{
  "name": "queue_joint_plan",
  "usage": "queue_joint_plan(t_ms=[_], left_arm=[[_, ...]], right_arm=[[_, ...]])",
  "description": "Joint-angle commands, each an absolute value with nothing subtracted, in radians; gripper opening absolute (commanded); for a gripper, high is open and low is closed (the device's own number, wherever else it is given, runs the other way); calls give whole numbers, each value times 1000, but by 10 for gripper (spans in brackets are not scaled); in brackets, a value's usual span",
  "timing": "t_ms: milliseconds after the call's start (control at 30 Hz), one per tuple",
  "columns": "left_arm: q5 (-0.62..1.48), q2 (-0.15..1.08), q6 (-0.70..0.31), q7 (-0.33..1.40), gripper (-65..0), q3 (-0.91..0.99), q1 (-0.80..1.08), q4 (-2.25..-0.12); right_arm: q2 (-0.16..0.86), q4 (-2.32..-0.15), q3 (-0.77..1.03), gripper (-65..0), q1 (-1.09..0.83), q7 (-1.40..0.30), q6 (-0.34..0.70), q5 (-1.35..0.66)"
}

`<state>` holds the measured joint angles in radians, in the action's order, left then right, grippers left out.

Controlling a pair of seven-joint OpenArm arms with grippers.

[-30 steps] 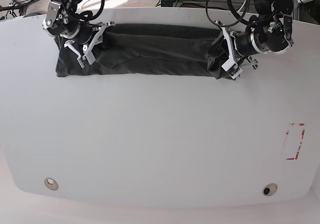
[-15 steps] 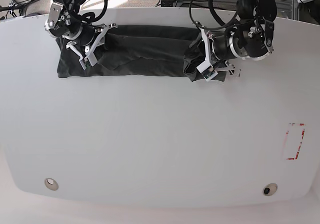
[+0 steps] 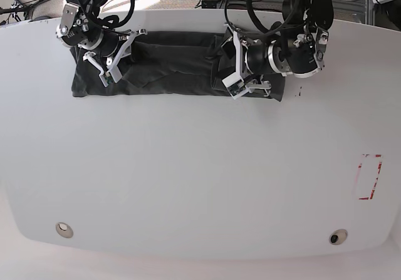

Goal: Fold the T-shirt properly
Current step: 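Grasp the strip end with the left gripper and fold it toward the right gripper, then release the left gripper and grasp the strip's other end with the right gripper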

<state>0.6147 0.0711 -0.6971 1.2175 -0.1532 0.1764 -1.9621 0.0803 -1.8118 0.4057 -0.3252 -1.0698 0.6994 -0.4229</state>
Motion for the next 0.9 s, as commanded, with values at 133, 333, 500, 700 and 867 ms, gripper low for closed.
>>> queue_joint_plan(t_ms=[133, 333, 500, 700, 867], left_arm=[[638, 4, -698, 1204, -329, -153, 107, -1997], [555, 91, -698, 1204, -343, -45, 113, -1995], [535, 206, -698, 1191, -343, -31, 182, -1994], [475, 246, -698, 1059, -343, -25, 231, -1883], [438, 243, -698, 1049, -344, -21, 225, -1765]], right_arm=[[90, -1825, 407, -542, -321, -1072, 698, -426], [87, -1879, 409, -536, -321, -1075, 698, -430], [82, -1960, 409, -512, -314, -1115, 698, -479], [85, -1962, 532, -262, -266, -1193, 698, -708], [94, -1923, 739, -78, -225, -1290, 698, -878]])
